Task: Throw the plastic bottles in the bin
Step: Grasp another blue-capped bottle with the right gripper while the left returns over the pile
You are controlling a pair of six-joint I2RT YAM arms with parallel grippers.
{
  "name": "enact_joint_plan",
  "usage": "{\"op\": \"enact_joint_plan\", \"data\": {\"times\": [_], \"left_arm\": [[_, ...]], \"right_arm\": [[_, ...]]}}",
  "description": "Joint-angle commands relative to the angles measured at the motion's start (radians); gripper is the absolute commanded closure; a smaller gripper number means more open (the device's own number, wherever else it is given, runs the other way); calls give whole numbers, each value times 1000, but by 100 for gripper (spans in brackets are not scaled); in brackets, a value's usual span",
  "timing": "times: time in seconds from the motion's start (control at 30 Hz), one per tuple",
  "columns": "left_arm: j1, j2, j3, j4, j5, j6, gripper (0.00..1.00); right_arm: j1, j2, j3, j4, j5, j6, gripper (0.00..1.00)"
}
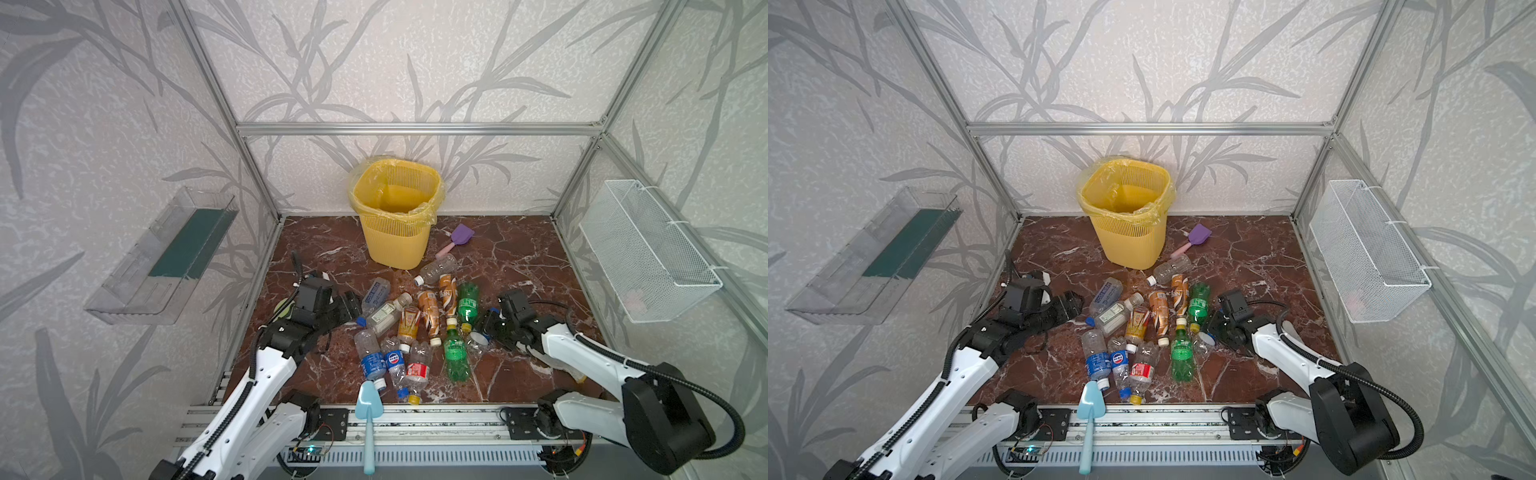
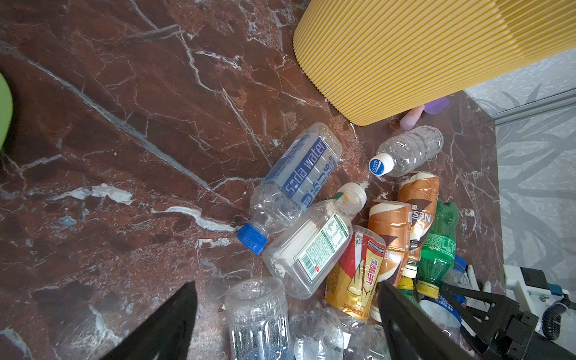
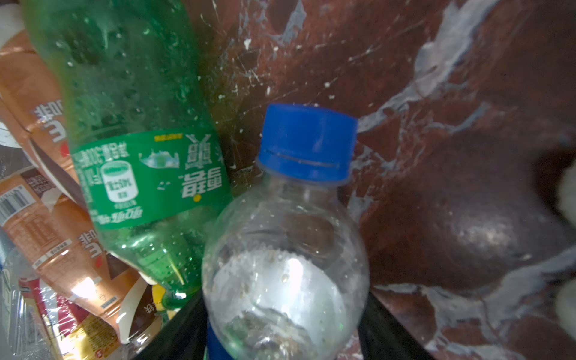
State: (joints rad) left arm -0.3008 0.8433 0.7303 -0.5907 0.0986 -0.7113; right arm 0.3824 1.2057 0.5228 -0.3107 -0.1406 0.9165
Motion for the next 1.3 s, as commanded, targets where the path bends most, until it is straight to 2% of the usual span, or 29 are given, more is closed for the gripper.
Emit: {"op": "enact_joint_plan", "data": {"times": [0.0, 0.23, 0.5, 0.9, 1.27], "left_arm": [[2, -4, 13, -4, -8, 1, 10], [3, -6, 6, -6, -11, 3, 10], [2, -23, -9, -9, -17, -2, 10], [3, -16, -15, 3, -8, -5, 10], [3, -36, -12, -22, -20, 1, 10]], "right_arm": [[-7, -9, -16, -2, -4, 1, 30], [-11, -34, -37, 0, -4, 6, 37], [-14, -97, -37, -55, -8, -13, 50], [-14, -268, -15, -166, -33, -36, 51], [-13, -314, 56, -152, -108, -37, 54]]}}
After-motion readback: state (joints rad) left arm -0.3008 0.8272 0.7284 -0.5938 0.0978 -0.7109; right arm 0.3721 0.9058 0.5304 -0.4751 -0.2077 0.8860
